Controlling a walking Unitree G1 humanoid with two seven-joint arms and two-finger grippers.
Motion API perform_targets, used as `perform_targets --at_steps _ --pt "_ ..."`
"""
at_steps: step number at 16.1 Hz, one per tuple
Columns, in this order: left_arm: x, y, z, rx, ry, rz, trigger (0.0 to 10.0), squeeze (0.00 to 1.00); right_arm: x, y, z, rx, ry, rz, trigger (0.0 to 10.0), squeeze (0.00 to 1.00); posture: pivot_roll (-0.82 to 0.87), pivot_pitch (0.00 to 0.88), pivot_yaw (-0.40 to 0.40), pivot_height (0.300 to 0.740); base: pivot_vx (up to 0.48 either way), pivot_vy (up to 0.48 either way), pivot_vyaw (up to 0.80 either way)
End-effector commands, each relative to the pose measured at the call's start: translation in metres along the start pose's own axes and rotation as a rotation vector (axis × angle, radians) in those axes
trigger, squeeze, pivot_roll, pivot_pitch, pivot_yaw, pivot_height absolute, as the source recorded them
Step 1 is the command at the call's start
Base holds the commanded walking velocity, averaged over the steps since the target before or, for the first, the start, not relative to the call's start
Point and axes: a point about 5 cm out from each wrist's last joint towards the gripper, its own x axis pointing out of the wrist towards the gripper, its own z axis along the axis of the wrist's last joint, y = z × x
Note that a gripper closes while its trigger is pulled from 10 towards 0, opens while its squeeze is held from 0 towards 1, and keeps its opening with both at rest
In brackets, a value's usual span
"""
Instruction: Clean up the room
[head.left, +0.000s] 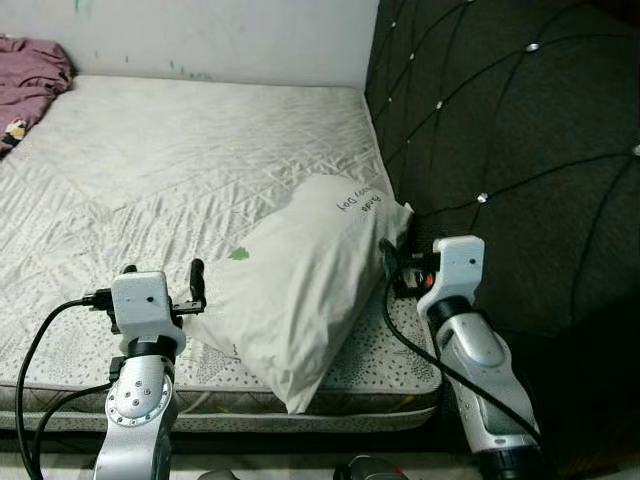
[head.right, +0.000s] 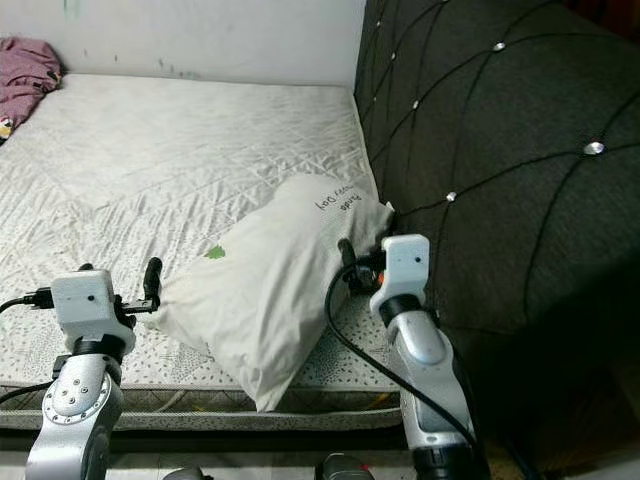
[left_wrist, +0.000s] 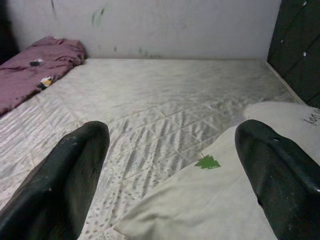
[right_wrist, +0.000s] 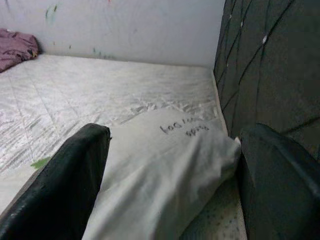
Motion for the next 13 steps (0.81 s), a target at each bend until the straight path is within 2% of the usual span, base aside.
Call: perform_targets --at_steps 1,5,13 --pt "0.0002 -0.0026 0.0044 -0.002 -0.010 -0.010 10.0 0.00 -0.0002 -0.0026 0.0034 -0.003 -0.004 -0.009 10.0 0.00 -0.04 0.037 -0.024 0.740 0.000 0.000 0.00" --pt "0.0001 -0.0062 0.0063 -0.036 -0.012 -0.046 10.0 0.00 -0.0012 -0.0021 0.0027 0.010 0.010 -0.006 10.0 0.00 -0.04 0.044 -0.025 0.740 0.000 0.000 0.00" --pt "0.0012 -0.0093 0.0070 -0.055 -0.012 -0.066 10.0 0.00 0.0003 -0.0025 0.0025 0.005 0.017 0.002 10.0 0.00 -0.04 0.038 -0.031 0.740 0.000 0.030 0.00"
